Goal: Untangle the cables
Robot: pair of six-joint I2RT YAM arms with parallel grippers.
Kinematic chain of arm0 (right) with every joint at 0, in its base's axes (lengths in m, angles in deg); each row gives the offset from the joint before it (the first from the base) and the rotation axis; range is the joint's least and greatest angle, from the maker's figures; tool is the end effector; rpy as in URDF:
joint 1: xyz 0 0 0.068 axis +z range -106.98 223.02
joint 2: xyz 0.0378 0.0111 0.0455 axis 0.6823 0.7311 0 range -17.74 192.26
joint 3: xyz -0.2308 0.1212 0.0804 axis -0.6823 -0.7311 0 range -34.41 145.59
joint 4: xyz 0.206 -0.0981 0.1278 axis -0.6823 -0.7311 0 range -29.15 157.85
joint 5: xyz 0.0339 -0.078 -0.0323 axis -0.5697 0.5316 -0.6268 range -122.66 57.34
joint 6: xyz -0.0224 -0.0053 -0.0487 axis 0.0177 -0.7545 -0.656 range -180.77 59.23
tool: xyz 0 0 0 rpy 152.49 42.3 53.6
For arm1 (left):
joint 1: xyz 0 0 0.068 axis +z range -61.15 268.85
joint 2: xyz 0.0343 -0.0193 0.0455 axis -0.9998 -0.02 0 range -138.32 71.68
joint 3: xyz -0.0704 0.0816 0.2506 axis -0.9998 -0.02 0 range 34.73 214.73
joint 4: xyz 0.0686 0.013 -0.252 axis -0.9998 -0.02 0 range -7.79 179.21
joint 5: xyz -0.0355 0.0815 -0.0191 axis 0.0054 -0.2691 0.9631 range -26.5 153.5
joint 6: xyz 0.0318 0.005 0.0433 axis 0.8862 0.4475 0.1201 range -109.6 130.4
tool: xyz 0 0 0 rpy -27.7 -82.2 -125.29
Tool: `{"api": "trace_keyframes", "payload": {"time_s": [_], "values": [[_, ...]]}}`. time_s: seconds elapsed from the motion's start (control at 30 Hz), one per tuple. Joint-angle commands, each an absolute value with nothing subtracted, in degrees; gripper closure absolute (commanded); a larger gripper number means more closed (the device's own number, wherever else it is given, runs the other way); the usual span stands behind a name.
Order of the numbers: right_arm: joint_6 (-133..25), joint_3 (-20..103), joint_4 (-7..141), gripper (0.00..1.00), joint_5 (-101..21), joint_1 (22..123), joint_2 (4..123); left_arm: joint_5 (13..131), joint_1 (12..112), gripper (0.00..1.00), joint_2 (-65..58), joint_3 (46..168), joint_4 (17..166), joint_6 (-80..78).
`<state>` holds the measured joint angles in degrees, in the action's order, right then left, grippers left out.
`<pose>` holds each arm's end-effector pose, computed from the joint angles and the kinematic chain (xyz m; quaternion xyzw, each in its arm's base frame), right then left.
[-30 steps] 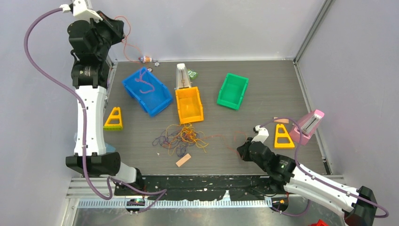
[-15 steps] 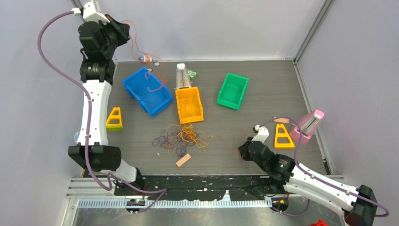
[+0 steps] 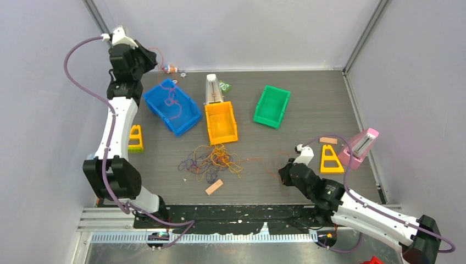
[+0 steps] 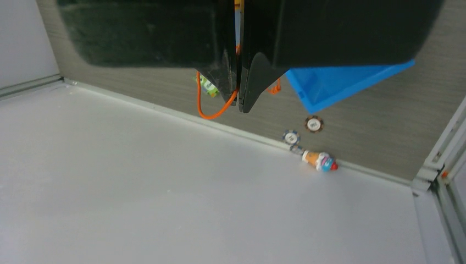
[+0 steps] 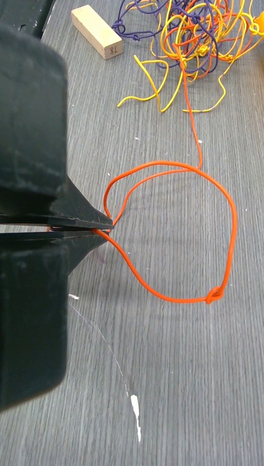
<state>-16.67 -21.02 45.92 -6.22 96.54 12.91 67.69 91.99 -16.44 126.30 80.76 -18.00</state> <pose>0.0882 0.0926 0.1658 0.0256 0.8845 0.1782 0.4305 0.3610 0.0173 0.4425 -0.1765 0.7158 -0.1739 0.6529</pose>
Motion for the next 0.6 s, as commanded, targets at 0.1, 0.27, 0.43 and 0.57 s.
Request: {"api": "trace_keyframes", "payload": {"time_s": [0.1, 0.27, 0.43, 0.57], "values": [[-17.6, -17.8, 48.9, 0.95, -4.7, 96.6, 14.9, 62.0, 93.1, 1.00, -16.1, 118.0, 90.9, -19.2], [-18.4, -17.1, 49.7, 0.95, -5.7, 96.6, 16.0, 61.1, 93.1, 1.00, -19.9, 116.9, 91.5, -18.3], [-21.4, -14.0, 50.2, 0.95, -6.6, 96.5, 17.4, 58.3, 92.9, 1.00, -24.0, 112.7, 93.9, -18.6], [-25.0, -8.2, 49.1, 0.95, -6.3, 96.5, 18.8, 56.7, 92.9, 1.00, -27.9, 111.3, 91.5, -18.8]]}}
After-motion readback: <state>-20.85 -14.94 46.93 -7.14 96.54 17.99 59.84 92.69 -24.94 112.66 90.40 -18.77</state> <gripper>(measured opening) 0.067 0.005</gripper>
